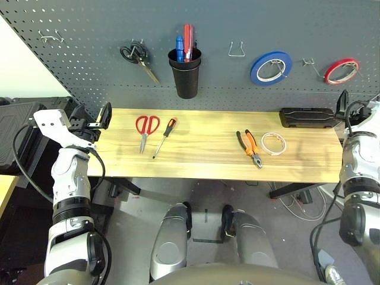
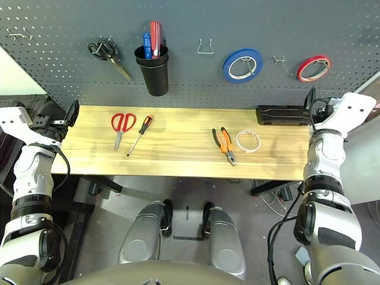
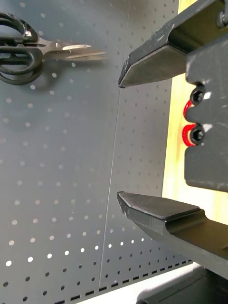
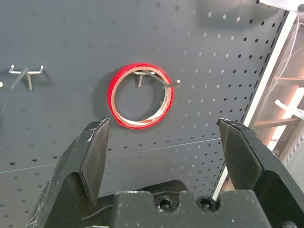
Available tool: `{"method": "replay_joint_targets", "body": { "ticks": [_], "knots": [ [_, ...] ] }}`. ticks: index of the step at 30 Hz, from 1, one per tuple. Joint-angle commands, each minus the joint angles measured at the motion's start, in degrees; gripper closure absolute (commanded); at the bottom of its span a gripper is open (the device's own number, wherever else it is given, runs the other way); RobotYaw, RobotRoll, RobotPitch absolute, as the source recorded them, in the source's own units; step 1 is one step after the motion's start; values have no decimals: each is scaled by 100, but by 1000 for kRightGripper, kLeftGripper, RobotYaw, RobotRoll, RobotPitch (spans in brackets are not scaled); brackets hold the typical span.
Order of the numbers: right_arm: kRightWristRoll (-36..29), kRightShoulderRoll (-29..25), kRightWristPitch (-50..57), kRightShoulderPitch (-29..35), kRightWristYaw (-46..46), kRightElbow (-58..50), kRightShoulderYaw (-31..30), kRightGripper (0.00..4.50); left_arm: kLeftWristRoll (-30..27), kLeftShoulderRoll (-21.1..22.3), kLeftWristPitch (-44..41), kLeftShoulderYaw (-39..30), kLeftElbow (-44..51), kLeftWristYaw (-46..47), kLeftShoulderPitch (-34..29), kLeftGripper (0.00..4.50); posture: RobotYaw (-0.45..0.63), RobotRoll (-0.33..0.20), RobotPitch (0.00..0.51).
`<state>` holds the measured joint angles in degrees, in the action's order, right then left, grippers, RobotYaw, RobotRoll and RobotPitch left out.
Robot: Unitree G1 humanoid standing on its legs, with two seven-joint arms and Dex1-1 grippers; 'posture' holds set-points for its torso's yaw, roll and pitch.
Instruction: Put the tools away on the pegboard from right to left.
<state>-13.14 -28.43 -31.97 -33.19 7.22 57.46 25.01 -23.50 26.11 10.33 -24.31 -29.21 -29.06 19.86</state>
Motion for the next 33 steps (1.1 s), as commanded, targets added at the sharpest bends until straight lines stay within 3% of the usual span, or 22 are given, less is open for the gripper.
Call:
{"method": "replay_joint_targets", "body": {
  "ticks": [1, 11, 20, 25, 33],
  "knots": [
    [6, 9, -51, 4, 40, 115, -20, 0, 34, 23, 13, -13, 110, 25, -82, 34, 208, 0, 187],
    [112, -170, 151, 212, 187, -34, -108, 0, 0, -74, -156, 178, 427, -56, -148, 34, 200, 0, 215],
    [339, -648, 949, 208, 894, 0, -494, 0, -73, -238, -912, 928, 2024, -600, -1074, 34, 200, 0, 226],
    [461, -930, 1557, 190, 1236, 130, -687, 0, 60, -123, -1206, 1385, 2682, -898, -1424, 34, 215, 0, 232],
    [861, -1275, 2138, -230, 2044, 488, -1223, 0, 338, 143, -1462, 2110, 3074, -1405, -1428, 34, 233, 0, 242]
  ]
}}
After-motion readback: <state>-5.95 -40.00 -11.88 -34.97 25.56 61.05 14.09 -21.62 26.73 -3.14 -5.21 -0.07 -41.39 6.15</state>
